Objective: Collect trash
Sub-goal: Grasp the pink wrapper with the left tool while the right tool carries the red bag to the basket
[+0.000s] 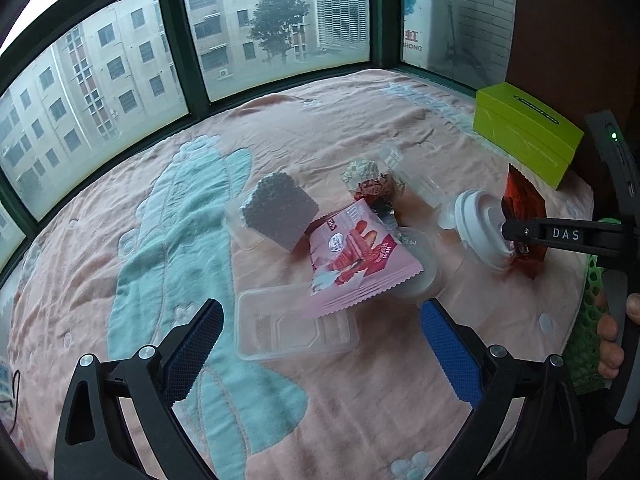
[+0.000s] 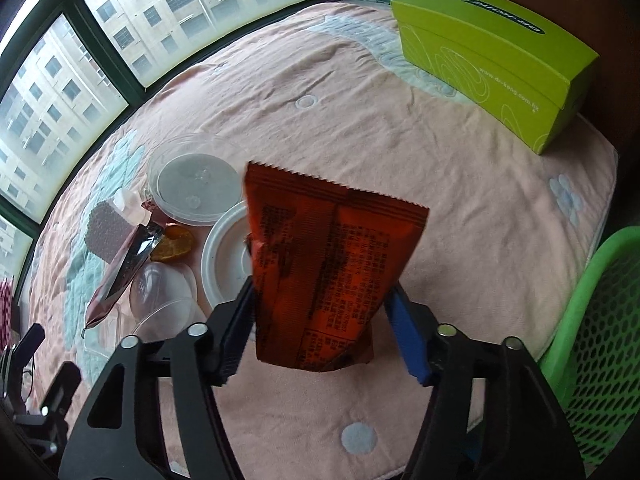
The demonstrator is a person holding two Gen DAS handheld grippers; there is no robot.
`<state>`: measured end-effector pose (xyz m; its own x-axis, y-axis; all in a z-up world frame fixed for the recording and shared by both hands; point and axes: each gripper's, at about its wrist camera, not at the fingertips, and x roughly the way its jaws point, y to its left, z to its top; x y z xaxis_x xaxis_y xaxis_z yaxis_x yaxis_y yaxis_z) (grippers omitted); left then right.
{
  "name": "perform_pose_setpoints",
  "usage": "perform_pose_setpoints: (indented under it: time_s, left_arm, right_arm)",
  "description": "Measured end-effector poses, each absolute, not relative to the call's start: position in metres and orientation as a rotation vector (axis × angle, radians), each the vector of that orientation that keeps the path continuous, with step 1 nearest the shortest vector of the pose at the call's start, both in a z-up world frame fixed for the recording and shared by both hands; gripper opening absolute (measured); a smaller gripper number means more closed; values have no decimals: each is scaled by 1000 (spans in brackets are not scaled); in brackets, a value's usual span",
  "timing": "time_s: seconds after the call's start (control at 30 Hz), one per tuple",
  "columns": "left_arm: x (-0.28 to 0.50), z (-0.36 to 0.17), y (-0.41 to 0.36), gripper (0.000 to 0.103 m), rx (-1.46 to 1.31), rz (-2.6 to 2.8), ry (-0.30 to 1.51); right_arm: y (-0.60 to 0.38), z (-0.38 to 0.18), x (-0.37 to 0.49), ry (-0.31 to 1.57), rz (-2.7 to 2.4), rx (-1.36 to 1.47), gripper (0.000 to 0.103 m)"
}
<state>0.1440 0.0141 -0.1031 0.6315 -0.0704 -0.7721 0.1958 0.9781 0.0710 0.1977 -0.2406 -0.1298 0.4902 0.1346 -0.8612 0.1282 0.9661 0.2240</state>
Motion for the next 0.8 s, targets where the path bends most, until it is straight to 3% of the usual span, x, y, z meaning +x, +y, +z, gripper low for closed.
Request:
perform_pose_setpoints:
  time_s: [0.2, 0.4, 0.47, 0.53, 0.67, 0.8]
  left_arm:
    - [161, -111, 2, 77, 202, -210, 860]
    - [171, -114, -1, 48, 196, -288, 864]
    - [172, -114, -1, 32, 179, -319, 873]
    - [170, -113, 0, 24, 176, -323, 872]
    - [164, -105, 5, 10, 153, -334, 856]
    - [153, -90, 9, 6, 118, -352, 833]
  right_arm:
    - [-245, -118, 191, 1025, -8, 262, 56]
    - [-249, -105, 180, 1000, -2, 257, 56]
    - [-249, -102, 175, 993, 1, 252, 56]
    - [-250, -97, 167, 984, 2, 249, 56]
    - [-252, -90, 153, 969, 6, 254, 56]
    - [-257, -80, 137, 940, 3, 256, 56]
